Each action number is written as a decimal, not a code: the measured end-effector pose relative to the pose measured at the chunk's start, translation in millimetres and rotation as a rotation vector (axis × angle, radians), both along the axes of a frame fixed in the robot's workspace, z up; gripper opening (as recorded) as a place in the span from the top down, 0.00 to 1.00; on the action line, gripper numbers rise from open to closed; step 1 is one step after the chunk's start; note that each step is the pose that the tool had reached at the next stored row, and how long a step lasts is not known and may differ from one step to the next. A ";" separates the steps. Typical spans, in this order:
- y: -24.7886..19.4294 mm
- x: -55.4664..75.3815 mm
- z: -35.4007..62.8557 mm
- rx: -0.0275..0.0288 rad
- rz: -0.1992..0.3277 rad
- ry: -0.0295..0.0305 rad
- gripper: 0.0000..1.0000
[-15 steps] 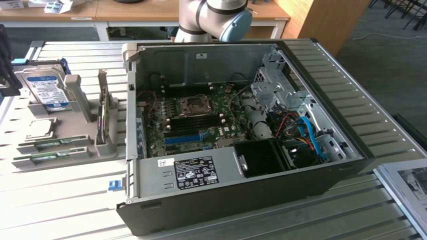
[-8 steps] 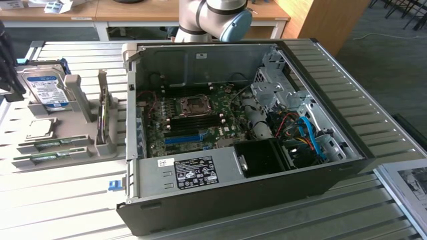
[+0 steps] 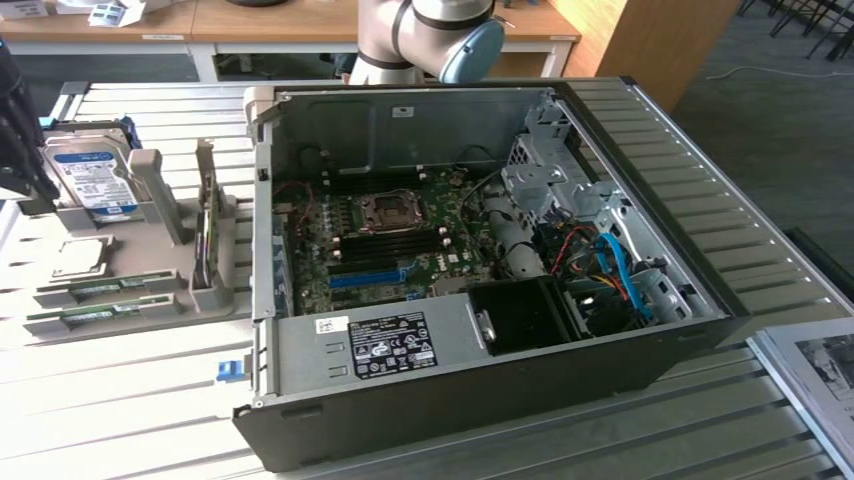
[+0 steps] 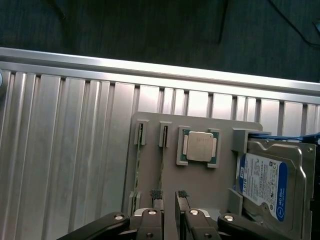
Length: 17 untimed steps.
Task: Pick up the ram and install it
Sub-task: 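Pick up the ram and move it above insertion slot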
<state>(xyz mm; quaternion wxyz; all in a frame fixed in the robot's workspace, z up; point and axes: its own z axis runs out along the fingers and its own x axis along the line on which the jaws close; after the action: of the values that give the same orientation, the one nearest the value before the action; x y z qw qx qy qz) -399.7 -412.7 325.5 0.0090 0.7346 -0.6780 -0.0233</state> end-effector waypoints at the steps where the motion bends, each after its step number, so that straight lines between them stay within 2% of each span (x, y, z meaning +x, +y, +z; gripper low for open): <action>1: 0.0 0.0 -1.7 -0.0001 0.000 0.0001 0.76; 17: 0.0 0.0 -30.9 0.0000 0.000 0.0000 0.76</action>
<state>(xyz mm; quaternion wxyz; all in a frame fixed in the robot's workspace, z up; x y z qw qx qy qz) -399.7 -412.7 294.6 0.0091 0.7346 -0.6780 -0.0233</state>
